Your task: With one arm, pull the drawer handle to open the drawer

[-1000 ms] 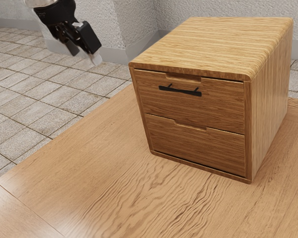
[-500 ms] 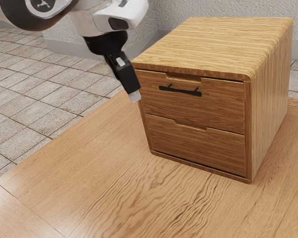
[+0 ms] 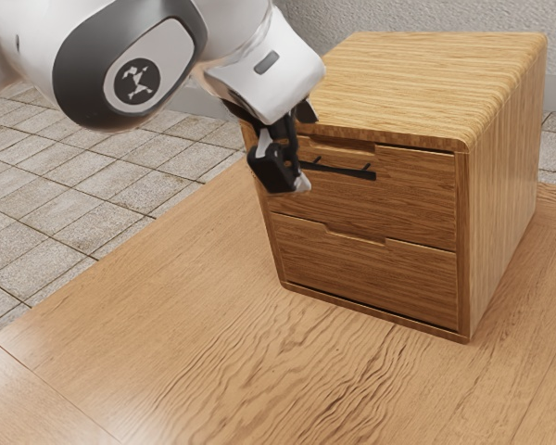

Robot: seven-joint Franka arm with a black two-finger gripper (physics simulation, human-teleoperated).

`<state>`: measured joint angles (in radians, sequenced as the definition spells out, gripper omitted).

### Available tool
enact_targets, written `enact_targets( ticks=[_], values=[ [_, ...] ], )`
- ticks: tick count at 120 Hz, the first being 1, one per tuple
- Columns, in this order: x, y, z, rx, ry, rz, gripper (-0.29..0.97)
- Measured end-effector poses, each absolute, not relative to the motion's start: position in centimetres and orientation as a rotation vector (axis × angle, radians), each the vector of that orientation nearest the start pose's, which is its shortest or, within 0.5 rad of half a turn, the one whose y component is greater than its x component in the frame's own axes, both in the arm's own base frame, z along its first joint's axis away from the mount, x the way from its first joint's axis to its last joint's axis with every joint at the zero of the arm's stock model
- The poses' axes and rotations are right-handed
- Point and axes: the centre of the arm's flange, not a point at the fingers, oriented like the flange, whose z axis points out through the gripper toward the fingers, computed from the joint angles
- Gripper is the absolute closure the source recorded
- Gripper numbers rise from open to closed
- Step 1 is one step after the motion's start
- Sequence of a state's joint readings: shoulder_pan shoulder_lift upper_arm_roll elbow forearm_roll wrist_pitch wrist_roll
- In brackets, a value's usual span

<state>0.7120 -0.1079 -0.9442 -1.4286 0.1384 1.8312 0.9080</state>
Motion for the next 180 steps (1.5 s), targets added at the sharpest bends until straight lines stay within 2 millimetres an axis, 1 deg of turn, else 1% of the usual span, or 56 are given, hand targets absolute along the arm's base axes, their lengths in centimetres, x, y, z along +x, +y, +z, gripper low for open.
enact_targets(
  ticks=[5, 10, 14, 22, 31, 41, 48, 54, 74, 89, 100, 110, 121, 133, 145, 160, 180],
  values=[
    [52.5, -15.2, 77.1, -2.240, 1.519, -0.550, 0.05],
    [52.3, -15.1, 77.7, -2.208, 1.529, -0.559, 0.05],
    [52.0, -14.6, 77.1, -2.197, 1.523, -0.533, 0.05],
    [51.3, -13.1, 76.0, -2.190, 1.517, -0.510, 0.05],
    [50.3, -11.3, 76.4, -2.173, 1.542, -0.566, 0.05],
    [50.2, -10.5, 76.6, -2.137, 1.574, -0.603, 0.06],
    [50.7, -10.2, 75.8, -2.114, 1.599, -0.607, 0.06],
    [51.0, -10.2, 75.1, -2.089, 1.618, -0.614, 0.07],
    [51.8, -10.2, 74.8, -1.998, 1.654, -0.662, 0.08],
    [52.8, -10.1, 73.8, -1.951, 1.678, -0.679, 0.09],
    [53.0, -10.1, 73.4, -1.920, 1.691, -0.688, 0.15],
    [53.2, -10.2, 73.3, -1.894, 1.699, -0.699, 0.23],
    [53.3, -10.6, 73.3, -1.865, 1.715, -0.709, 0.28],
    [53.8, -10.7, 72.2, -1.856, 1.738, -0.699, 0.32],
    [54.1, -10.5, 71.1, -1.857, 1.755, -0.682, 0.34],
    [54.1, -10.5, 69.9, -1.845, 1.769, -0.670, 0.35],
    [54.0, -10.7, 69.3, -1.823, 1.778, -0.674, 0.36]
  ],
)
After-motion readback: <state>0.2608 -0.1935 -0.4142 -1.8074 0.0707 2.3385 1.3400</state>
